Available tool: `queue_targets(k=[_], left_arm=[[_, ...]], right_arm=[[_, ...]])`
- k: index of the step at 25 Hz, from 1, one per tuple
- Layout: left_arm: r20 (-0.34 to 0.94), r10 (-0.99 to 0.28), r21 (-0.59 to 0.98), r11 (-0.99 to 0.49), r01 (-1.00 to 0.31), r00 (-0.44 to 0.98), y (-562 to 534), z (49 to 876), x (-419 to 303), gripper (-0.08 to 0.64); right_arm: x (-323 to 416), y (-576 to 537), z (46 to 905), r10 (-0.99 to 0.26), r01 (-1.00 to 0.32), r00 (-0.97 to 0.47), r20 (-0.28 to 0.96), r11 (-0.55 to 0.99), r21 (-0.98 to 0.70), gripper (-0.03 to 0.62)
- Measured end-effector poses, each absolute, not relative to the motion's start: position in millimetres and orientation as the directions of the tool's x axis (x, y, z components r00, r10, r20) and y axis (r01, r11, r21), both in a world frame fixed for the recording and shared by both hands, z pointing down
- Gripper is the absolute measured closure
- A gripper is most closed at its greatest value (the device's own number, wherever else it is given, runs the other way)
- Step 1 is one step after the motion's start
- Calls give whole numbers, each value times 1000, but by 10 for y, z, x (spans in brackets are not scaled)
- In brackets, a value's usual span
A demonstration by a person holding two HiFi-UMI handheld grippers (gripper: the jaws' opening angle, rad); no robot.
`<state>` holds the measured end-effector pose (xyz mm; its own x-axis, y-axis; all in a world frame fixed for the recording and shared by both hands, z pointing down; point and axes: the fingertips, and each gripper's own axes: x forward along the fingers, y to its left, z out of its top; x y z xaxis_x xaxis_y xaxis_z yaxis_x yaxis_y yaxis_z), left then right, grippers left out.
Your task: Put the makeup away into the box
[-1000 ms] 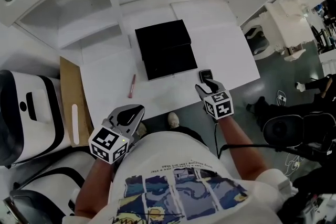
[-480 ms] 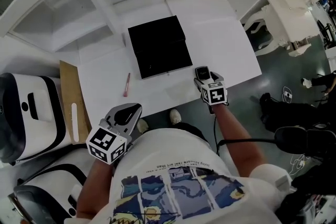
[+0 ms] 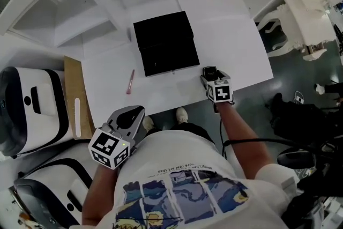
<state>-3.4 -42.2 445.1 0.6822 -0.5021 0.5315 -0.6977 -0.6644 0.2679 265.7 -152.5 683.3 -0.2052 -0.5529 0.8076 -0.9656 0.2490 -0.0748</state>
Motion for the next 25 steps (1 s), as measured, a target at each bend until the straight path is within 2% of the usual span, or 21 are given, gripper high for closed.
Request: queue_targets(k=[11,25], left_arm=[[526,-509,269,-660,-702,681,-510,4458,42,545],[507,-483,271,-698,-664,714,-538,4430,65,545]], right_arm=[[2670,-1501,6799,-523,-949,-270,808,285,-133,252],[2804,-1453,6470,-561,-959,-254,788,250,-131,253]])
